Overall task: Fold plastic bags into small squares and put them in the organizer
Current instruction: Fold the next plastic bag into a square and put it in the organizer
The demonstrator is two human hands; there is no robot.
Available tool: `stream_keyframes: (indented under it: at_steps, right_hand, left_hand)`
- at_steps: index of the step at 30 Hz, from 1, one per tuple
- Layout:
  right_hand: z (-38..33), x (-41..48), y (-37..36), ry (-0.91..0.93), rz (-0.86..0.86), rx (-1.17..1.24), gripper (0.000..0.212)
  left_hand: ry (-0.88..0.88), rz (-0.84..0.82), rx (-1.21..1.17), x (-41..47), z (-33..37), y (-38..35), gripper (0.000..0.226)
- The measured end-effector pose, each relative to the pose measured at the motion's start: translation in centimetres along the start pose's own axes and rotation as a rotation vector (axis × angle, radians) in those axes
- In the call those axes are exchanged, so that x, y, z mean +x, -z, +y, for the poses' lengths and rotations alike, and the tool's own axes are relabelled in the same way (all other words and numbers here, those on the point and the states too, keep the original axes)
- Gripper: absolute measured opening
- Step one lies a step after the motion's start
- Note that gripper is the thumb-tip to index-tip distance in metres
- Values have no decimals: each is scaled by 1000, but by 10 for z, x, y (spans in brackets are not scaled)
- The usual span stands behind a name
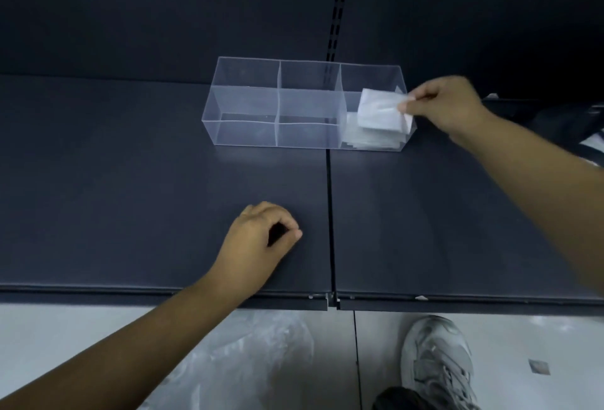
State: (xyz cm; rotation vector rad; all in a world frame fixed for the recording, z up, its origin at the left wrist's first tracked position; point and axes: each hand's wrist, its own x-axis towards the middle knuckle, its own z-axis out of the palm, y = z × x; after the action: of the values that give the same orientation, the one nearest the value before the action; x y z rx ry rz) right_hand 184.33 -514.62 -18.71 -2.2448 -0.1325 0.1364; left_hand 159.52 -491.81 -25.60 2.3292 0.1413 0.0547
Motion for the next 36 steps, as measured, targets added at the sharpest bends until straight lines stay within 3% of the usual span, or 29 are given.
stream_keyframes:
  at_steps: [3,7,9,12,15,18,20,23,26,29,31,33,35,36]
  right_hand:
    - [6,16,-10,53,-12,-230,23]
    - [7,15,-19,156,17,-534,20]
    - [6,13,-19,177,58,-593,28]
    - [2,4,-20,304,123,-463,27]
    - [-2,-7,-27,491,-46,-447,15]
    - [1,-14,-35,426,-318,-643,46]
    - [1,-14,-36,344,-350,-688,64]
    - [-3,-16,-39,292,-357,-726,73]
    - [-8,-30,-45,400,-213,-824,65]
    - [-22,-91,-63,711,14,-519,50]
    - [-29,-157,-87,887,-131,-320,37]
    - [-24,-220,-114,955,-507,-280,35]
    - [-15,-257,-142,837,-896,-375,54]
    - [-10,-265,-156,781,-1002,-419,66]
  left_hand:
    - [-40,-89,227,-12,-13,-8,53]
    - [-114,-205,456,-21,-20,-12,75]
    - [-110,-228,501,-22,-21,-11,77]
    - [-118,-234,536,-21,-22,-9,77]
    - [-133,-235,558,-21,-23,-10,75]
    - [-154,-238,577,-21,-25,-9,73]
    - [-165,-231,599,-21,-27,-6,74]
    - [-147,-212,621,-23,-35,2,74]
    - [-118,-198,645,-28,-45,13,75]
    - [-96,-188,631,-37,-55,25,77]
    - [-86,-186,622,-44,-64,36,77]
    - [-70,-184,601,-52,-73,46,77]
    - [-40,-193,573,-59,-81,57,77]
    - [-22,-198,559,-62,-84,62,77]
